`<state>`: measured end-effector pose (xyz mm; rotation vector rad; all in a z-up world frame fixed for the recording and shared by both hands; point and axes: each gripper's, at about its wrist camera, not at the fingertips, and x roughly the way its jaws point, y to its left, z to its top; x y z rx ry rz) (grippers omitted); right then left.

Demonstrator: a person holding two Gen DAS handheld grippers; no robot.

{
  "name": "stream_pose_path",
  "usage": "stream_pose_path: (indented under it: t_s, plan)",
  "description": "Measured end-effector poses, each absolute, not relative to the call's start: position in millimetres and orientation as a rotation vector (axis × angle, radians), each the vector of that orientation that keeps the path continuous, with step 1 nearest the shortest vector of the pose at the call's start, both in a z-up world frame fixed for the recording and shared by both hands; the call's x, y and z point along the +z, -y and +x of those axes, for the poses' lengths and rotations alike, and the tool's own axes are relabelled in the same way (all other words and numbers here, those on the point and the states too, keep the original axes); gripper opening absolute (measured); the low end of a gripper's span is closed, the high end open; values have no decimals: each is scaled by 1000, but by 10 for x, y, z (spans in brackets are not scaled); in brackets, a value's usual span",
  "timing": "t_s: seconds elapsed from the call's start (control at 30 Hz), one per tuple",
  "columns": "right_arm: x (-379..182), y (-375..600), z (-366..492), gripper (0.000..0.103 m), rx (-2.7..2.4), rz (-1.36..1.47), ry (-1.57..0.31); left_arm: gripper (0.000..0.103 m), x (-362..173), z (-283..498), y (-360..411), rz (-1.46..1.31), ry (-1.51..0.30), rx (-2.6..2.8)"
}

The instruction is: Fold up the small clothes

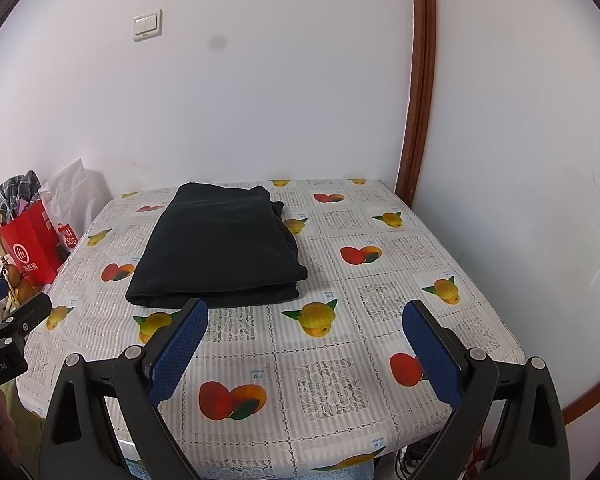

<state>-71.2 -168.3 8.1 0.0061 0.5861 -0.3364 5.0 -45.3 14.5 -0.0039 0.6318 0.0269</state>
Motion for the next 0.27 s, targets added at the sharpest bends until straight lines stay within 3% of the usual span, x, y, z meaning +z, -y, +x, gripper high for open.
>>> stream_pose_path:
  t_s: [0.27]
  plan:
    - [79,1681,-720,97,-333,9,-585,99,145,48,467,-10,-631,18]
